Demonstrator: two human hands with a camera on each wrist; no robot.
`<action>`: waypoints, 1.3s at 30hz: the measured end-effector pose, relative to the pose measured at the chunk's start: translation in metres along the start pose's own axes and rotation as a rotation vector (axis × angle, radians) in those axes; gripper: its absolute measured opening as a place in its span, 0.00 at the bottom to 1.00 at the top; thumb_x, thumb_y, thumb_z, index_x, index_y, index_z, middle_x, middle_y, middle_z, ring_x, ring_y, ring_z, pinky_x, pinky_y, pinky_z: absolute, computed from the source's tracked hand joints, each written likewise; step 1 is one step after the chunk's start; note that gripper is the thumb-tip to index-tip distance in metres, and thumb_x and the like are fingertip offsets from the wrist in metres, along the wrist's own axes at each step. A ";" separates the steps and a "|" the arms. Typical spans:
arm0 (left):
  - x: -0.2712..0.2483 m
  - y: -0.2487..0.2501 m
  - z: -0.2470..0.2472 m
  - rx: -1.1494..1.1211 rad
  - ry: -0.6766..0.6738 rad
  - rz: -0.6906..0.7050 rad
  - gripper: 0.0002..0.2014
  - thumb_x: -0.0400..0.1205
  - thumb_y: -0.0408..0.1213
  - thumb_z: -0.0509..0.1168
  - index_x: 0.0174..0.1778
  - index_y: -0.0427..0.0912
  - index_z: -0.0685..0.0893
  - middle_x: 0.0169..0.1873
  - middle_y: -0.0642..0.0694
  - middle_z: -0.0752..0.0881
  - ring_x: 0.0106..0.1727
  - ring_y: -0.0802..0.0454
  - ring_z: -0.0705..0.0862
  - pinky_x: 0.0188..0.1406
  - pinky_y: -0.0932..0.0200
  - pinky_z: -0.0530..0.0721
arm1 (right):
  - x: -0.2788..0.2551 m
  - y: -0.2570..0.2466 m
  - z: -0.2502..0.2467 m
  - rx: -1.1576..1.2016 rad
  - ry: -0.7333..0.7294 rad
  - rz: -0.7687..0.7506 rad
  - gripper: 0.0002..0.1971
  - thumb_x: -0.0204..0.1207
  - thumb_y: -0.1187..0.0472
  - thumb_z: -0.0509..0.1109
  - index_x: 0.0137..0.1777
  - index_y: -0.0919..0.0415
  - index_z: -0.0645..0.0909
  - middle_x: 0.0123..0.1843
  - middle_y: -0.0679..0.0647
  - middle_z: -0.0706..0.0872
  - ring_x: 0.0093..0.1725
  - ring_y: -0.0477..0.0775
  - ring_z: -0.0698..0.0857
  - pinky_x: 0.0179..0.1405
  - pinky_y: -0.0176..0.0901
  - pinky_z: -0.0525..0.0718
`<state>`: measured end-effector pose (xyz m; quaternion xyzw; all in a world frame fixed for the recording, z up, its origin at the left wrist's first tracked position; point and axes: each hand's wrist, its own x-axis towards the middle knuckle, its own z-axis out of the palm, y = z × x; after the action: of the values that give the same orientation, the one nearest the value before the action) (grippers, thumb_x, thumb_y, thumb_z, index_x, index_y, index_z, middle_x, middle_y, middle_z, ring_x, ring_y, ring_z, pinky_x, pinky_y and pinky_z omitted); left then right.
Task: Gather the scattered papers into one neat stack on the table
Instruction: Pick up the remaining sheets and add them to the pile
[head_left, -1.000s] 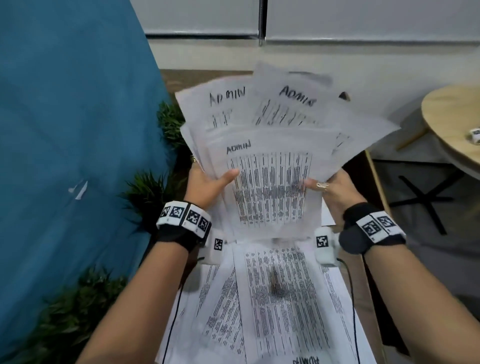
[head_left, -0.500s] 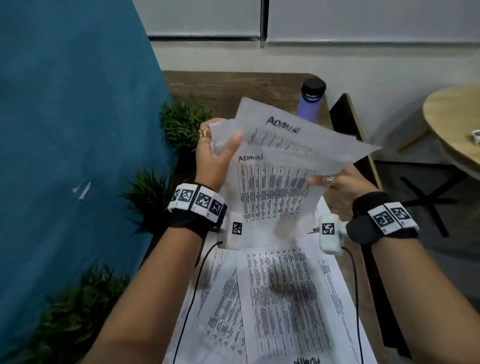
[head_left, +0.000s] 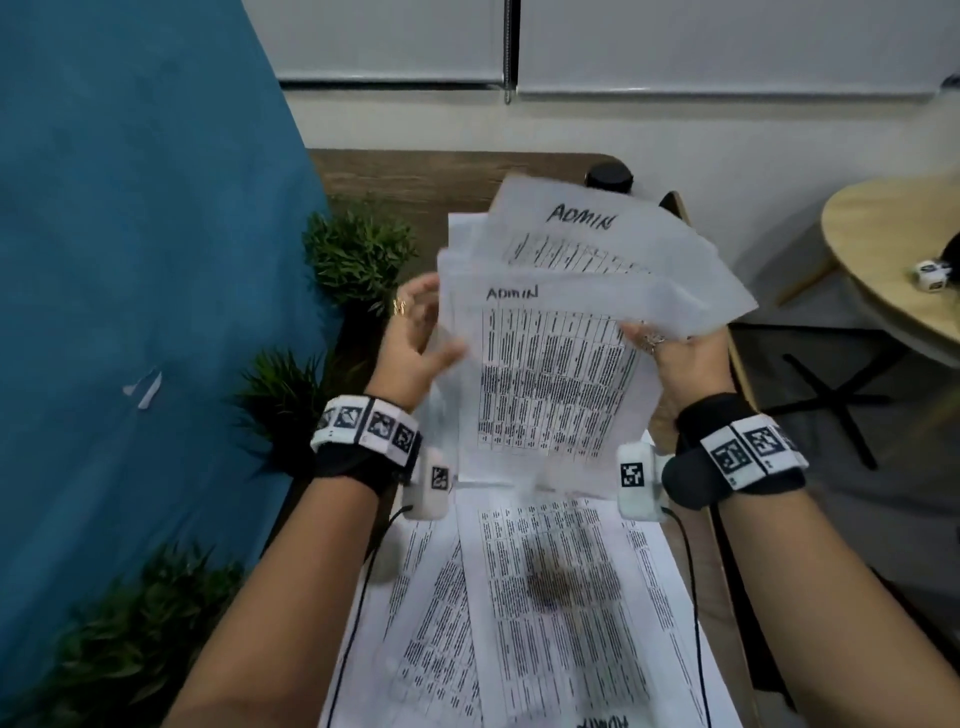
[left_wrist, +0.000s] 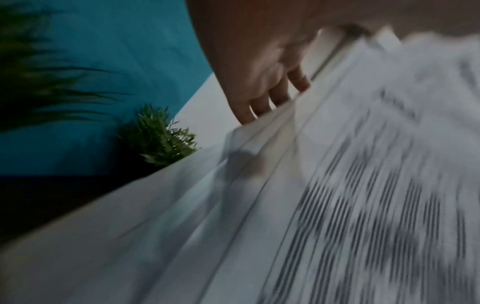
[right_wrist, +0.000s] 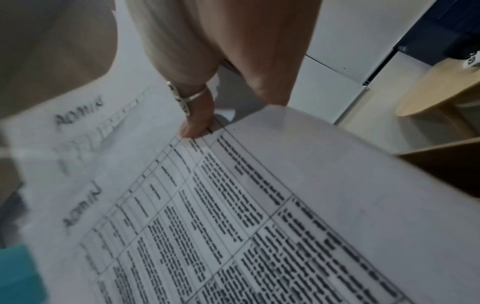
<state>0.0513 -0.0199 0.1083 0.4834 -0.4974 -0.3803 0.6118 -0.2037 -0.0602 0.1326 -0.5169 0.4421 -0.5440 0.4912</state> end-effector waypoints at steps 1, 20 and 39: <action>-0.006 -0.013 0.000 0.131 -0.008 -0.050 0.44 0.58 0.55 0.80 0.66 0.43 0.69 0.60 0.51 0.80 0.63 0.61 0.81 0.68 0.51 0.79 | -0.001 -0.002 0.003 0.005 0.013 -0.006 0.16 0.67 0.76 0.74 0.46 0.53 0.81 0.47 0.48 0.86 0.47 0.40 0.87 0.57 0.47 0.86; -0.030 -0.031 -0.004 0.129 -0.078 -0.280 0.10 0.71 0.29 0.73 0.47 0.44 0.87 0.38 0.56 0.92 0.45 0.62 0.89 0.46 0.63 0.88 | 0.004 0.032 -0.012 0.133 -0.196 0.179 0.51 0.41 0.52 0.89 0.66 0.72 0.74 0.56 0.62 0.85 0.58 0.61 0.85 0.55 0.55 0.85; -0.064 -0.004 0.019 0.142 0.194 0.004 0.14 0.66 0.59 0.72 0.47 0.68 0.84 0.41 0.65 0.90 0.47 0.67 0.87 0.47 0.66 0.86 | -0.020 0.028 0.006 0.007 -0.123 0.074 0.25 0.64 0.76 0.76 0.62 0.67 0.76 0.53 0.57 0.85 0.47 0.36 0.87 0.45 0.32 0.86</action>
<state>0.0189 0.0358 0.0898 0.5591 -0.4623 -0.2942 0.6222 -0.1961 -0.0439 0.1029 -0.5311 0.4279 -0.4942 0.5390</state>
